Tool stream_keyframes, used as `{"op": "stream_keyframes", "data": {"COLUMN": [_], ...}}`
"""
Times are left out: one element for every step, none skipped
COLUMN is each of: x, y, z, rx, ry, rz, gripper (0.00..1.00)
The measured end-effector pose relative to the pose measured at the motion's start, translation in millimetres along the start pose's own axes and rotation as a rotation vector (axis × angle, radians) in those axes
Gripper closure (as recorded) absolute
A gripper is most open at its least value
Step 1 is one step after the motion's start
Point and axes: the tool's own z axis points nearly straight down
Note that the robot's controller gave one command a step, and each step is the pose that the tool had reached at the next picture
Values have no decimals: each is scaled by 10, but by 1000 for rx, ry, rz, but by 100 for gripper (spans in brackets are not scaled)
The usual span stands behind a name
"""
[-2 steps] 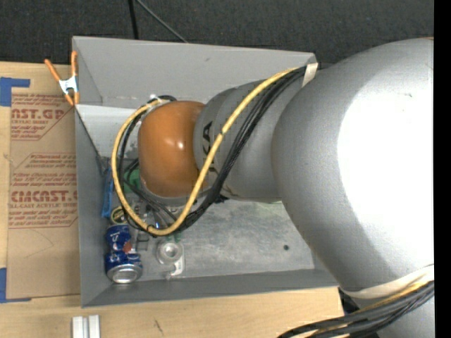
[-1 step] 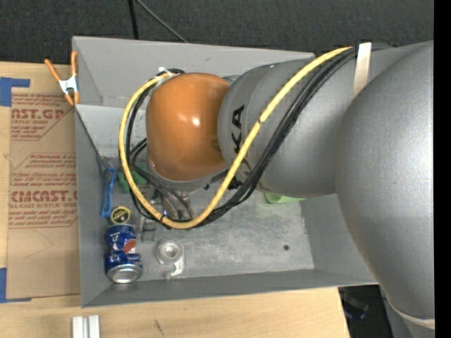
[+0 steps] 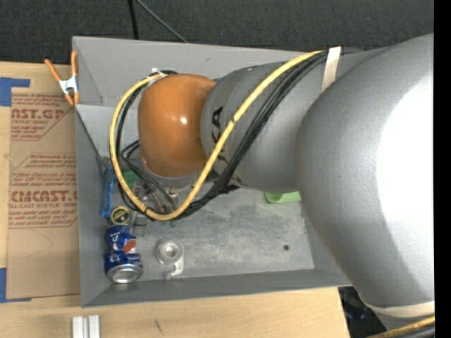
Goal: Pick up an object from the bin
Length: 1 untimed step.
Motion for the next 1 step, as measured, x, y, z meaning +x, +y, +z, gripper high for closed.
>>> {"op": "stream_keyframes", "data": {"x": [43], "y": [-186], "z": [-1365], "rx": [-2], "ry": [-10], "rz": [-199], "gripper": [100]}}
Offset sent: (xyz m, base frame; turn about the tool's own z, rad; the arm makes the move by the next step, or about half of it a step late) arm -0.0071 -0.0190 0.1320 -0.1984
